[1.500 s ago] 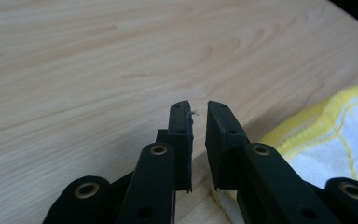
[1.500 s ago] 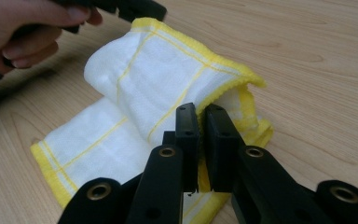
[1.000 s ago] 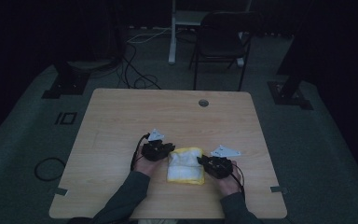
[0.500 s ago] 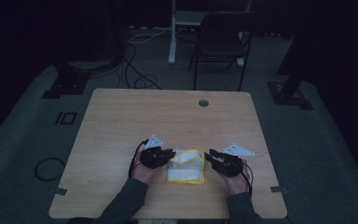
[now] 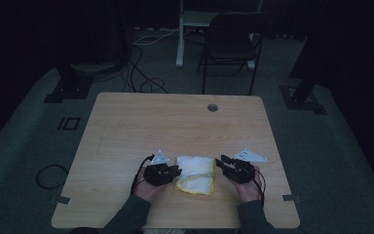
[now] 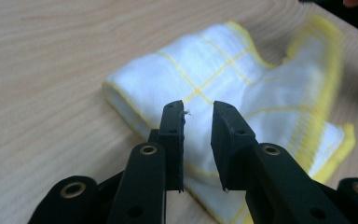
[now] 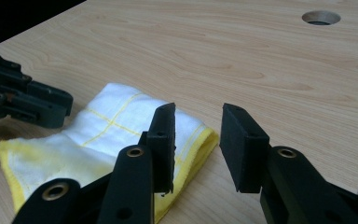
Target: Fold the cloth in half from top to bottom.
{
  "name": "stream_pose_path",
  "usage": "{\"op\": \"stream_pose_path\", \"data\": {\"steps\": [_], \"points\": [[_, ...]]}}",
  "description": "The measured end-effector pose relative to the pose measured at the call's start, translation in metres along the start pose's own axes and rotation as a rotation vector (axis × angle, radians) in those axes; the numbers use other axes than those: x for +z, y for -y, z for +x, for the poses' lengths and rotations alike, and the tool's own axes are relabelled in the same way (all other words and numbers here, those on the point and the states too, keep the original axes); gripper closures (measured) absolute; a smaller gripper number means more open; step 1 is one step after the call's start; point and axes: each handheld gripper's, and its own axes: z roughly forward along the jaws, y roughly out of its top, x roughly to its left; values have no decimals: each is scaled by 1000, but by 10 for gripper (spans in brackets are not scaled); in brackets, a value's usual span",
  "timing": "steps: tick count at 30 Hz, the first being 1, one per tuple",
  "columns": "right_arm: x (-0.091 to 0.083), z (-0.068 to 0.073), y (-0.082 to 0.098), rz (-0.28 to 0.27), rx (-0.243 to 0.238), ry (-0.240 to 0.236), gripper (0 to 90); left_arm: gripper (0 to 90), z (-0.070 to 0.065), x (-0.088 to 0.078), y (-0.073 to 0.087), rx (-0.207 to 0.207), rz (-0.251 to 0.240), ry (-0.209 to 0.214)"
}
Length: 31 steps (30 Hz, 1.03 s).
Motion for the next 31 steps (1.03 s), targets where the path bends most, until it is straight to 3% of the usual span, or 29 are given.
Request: {"op": "stream_pose_path", "data": {"steps": [11,17,22,31], "points": [[-1,-1,3,8,-5,11,643,732,-4,-7,8,34,5,-17],[-1,-16,16,47,12,70,623,724,9,-16,15,8,-13,-58],[3,-32,25,90,36,138,602,717,19,-18,19,-2,0,-103],[6,-46,28,107,61,180,596,707,29,-21,20,-22,-5,-143]]}}
